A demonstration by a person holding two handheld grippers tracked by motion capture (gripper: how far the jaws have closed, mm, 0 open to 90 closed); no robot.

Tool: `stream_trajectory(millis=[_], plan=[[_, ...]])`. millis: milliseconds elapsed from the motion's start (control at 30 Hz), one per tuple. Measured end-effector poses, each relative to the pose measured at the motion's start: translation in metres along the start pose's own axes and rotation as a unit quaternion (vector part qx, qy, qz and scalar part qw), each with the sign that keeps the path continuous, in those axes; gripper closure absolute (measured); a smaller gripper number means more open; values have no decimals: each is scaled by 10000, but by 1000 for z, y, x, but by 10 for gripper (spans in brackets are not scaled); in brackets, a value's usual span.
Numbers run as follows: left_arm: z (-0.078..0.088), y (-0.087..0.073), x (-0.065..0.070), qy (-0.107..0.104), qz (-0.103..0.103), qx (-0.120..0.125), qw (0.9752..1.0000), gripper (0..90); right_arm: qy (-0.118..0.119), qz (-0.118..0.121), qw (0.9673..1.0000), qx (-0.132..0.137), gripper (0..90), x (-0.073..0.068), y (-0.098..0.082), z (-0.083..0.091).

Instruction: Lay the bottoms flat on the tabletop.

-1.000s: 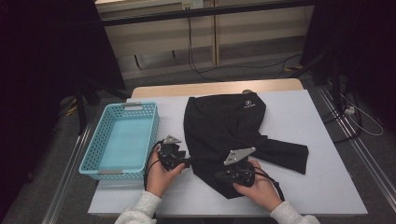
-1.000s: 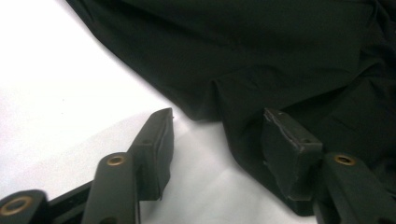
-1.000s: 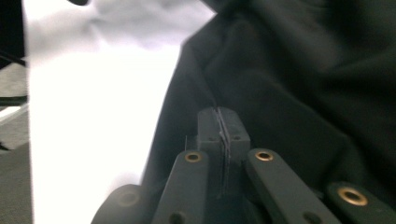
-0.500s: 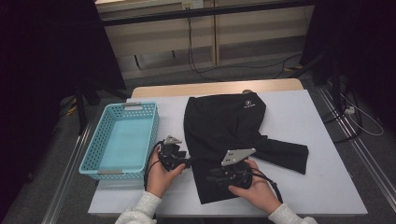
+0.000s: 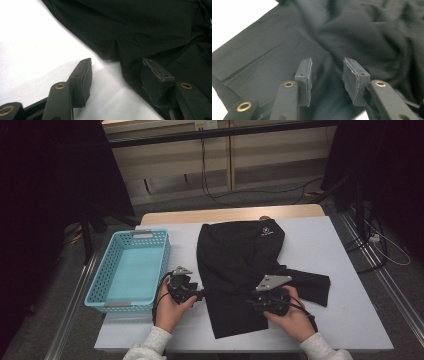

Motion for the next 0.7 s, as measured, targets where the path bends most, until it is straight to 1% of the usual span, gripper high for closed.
stream_trajectory(millis=[100,133,200,267,300,333,367,433,467,500,533,600,633,700], plan=[[0,0,1,28,-2,12,10000,435,-198,-155,9997,18,603,10,-4,8],[0,-1,1,35,-17,1,10000,437,-214,-177,9996,9,606,11,-6,8],[0,-1,2,26,12,7,10000,446,-168,-194,9996,-106,621,12,-11,6],[-1,-1,4,-71,35,-15,10000,491,-168,-149,9993,-292,634,11,-16,2],[-1,-1,5,-92,16,-36,9999,497,-155,-152,9994,-251,673,10,-17,2],[-1,-1,5,-85,6,-45,10000,498,-130,-164,9994,-270,706,10,-17,2],[-1,-1,6,-100,10,-45,9999,509,-119,-170,9994,-281,801,10,-17,2],[-1,-1,7,-142,36,-49,9999,536,-43,-176,9995,-275,869,10,-17,3],[-1,-2,7,-143,40,-52,9999,546,52,-226,9993,-289,884,11,-18,4],[-1,-2,7,-143,59,-31,9999,557,192,-335,9988,-304,890,11,-18,5],[-1,-2,6,-139,35,-45,9999,567,244,-381,9985,-305,893,13,-19,7],[-1,-2,6,-159,51,-66,9998,586,248,-387,9984,-341,894,15,-22,10],[-1,-2,6,-160,82,-55,9998,588,252,-400,9984,-321,893,16,-23,12],[-1,-2,7,-167,81,-63,9998,596,243,-399,9986,-256,891,18,-25,17]])
Point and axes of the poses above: each handheld gripper's, and its own axes: z roughly backward along the jaws, y roughly out of its top, x roughly to its right, the point moved 5 cm from there along -z, roughly forward along the jaws, and after that the axes turned 11 degrees about -x, right-handed, at the moved point
